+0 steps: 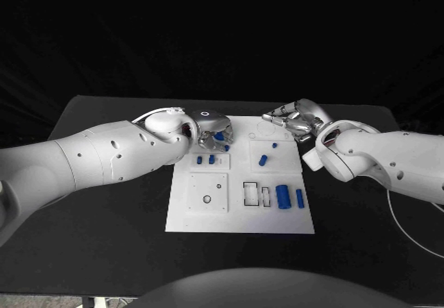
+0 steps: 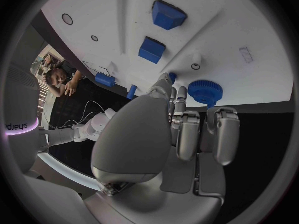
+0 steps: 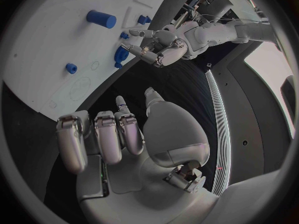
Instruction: Assemble the parts on the task board
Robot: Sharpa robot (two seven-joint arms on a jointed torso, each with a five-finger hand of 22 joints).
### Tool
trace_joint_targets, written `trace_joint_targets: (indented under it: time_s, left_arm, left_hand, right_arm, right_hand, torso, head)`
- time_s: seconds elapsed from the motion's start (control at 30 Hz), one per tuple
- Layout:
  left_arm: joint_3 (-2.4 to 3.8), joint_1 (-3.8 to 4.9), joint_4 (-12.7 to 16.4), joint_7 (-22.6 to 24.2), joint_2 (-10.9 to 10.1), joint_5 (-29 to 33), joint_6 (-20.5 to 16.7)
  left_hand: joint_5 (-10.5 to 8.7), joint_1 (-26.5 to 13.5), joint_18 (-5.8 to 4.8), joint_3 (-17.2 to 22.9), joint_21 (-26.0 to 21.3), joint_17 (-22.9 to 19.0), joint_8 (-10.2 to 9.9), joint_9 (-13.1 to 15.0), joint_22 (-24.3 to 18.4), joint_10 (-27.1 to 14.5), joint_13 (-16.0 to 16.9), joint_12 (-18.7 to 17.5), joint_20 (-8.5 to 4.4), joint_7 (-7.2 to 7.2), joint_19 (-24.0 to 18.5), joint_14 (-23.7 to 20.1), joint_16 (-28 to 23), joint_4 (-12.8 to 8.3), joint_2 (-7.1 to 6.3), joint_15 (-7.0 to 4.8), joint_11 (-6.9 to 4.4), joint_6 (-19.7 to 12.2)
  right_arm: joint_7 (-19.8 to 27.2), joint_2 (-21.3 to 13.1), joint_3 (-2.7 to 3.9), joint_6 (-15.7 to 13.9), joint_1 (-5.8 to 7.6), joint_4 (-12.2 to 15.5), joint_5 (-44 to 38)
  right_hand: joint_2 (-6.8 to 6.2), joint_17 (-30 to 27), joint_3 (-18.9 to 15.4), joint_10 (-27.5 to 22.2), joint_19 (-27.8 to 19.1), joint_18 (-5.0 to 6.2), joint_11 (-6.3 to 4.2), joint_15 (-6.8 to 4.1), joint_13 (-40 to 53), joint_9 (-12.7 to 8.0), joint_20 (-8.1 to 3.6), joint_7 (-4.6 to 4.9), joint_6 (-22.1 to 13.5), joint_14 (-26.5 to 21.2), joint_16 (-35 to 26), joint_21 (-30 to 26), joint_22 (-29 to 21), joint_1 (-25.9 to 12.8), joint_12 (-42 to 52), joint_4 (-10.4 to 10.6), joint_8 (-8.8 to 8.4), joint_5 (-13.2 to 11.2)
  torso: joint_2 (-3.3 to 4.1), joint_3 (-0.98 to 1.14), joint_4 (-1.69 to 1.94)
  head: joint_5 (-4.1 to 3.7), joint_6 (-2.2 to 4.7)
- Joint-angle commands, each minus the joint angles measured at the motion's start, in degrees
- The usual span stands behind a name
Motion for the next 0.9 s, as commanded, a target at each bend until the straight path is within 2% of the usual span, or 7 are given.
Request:
trace_joint_targets:
  time_s: [0.03, 0.5, 0.67, 0.9]
  left_arm:
    - [0.04, -0.03, 0.0, -0.3, 0.4, -0.8, 2.1]
    - [0.05, -0.1, -0.6, -1.4, 1.0, -1.7, 3.2]
    - [0.05, -0.11, -0.9, -1.2, 1.0, -1.9, 3.3]
    - [0.04, -0.15, -1.0, -1.0, 1.1, -2.1, 3.9]
  left_hand:
    - [-0.3, 0.1, -0.43, 0.3, 0.1, 15.1, -0.1, -0.1, 15.1, -0.2, -0.1, -0.2, -0.48, -0.4, 6.0, 6.1, 0.1, 0.1, -0.04, -0.55, -0.4, -0.3]
    - [-0.3, 0.2, -0.43, 0.6, 0.1, 15.1, -0.1, -0.3, 15.1, -0.4, -0.1, -0.3, -0.55, -0.55, 6.0, 6.1, 0.1, 0.0, 0.04, -0.72, -0.56, -0.5]
    - [-0.29, 0.9, -0.43, 1.4, 0.1, 15.1, 0.0, -0.5, 15.1, -0.3, 0.0, -0.1, -0.64, -0.7, 6.0, 6.1, 0.1, -0.1, 0.65, -0.84, -0.72, -0.3]
    - [-0.29, 1.1, -0.43, 1.8, 0.1, 15.1, 0.1, -0.5, 15.1, -0.1, 0.0, -0.1, -0.68, -0.68, 6.0, 6.1, 0.1, 0.0, 0.95, -0.85, -0.71, -0.2]
  right_arm:
    - [0.1, 0.0, 0.0, 0.9, -0.02, 0.0, -0.1]
    - [-0.4, 0.1, 0.0, 1.4, -0.04, 0.0, 0.4]
    - [-0.5, 0.1, 0.0, 1.5, -0.04, 0.0, 0.4]
    - [-0.5, 0.3, 0.0, 1.6, -0.05, -0.1, 0.4]
  right_hand:
    - [0.28, 15.1, -0.2, 5.9, 6.0, -0.39, 0.4, 0.27, 15.0, 0.1, 0.41, 0.34, 0.1, 6.0, 0.2, 0.3, 15.1, 0.5, -0.3, -0.2, 0.28, 0.2]
    - [0.32, 15.1, -0.2, 5.9, 6.0, -0.39, 0.41, 0.3, 15.0, 0.1, 0.43, 0.31, 0.2, 6.0, 0.2, 0.3, 15.1, 0.4, -0.3, -0.1, 0.31, 0.2]
    - [0.34, 15.1, -0.3, 5.9, 6.0, -0.39, 0.4, 0.31, 15.0, 0.1, 0.44, 0.28, 0.3, 6.0, 0.2, 0.3, 15.1, 0.4, -0.3, -0.1, 0.35, 0.2]
    - [0.34, 15.1, -0.3, 5.9, 6.0, -0.39, 0.4, 0.31, 15.0, 0.1, 0.44, 0.28, 0.3, 6.0, 0.2, 0.3, 15.1, 0.4, -0.3, -0.1, 0.36, 0.2]
  torso:
    - [0.03, -0.01, 0.0]
    - [0.03, 0.0, -0.01]
    - [-0.01, 0.03, 0.04]
    - [-0.02, 0.02, 0.0]
  head:
    - [-0.14, 0.08]
    - [-0.2, -0.57]
    - [-0.54, -0.15]
    - [-0.4, -0.25]
